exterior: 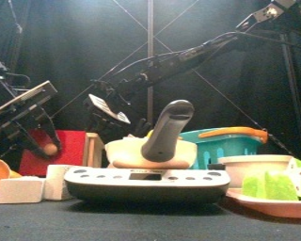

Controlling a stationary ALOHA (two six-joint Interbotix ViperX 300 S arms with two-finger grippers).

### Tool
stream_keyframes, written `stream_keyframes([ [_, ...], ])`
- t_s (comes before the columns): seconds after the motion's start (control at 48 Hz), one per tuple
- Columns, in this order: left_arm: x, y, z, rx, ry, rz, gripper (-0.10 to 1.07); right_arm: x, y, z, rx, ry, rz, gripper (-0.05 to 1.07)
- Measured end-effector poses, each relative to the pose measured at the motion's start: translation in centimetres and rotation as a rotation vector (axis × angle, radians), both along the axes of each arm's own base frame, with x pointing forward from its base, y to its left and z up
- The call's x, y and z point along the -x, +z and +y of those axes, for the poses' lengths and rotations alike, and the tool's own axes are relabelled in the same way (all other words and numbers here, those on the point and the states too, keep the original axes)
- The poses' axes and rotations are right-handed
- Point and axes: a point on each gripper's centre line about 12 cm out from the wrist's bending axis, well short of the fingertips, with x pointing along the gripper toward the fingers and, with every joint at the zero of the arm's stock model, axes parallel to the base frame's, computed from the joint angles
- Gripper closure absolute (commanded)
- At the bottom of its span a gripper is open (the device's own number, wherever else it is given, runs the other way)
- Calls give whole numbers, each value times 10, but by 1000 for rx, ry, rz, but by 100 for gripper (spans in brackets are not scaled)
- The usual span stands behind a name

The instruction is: Open drawer

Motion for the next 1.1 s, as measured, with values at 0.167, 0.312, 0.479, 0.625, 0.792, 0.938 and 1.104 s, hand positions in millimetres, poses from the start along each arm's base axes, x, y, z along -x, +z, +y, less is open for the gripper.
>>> stream_keyframes([
  [0.167,1,-7,-11,42,-35,24,52,0,-1,0,-2,-2,4,97],
  [0.312,1,-11,-21,85,-81,39,52,-1,-1,-1,-2,-4,6,97],
  [0.479,0,-12,-26,120,-102,43,52,-2,-1,-1,-2,-7,8,97],
  [0.625,0,-13,-29,135,-117,45,52,-2,-1,-1,1,-4,7,97],
  [0.792,0,-13,-31,141,-118,47,50,-2,-2,-1,0,-4,10,97],
  [0.938,0,-13,-31,139,-121,47,44,-2,-2,-1,2,-4,9,97],
  [1.104,0,-13,-31,137,-124,47,26,-2,-2,-1,0,-5,10,97],
])
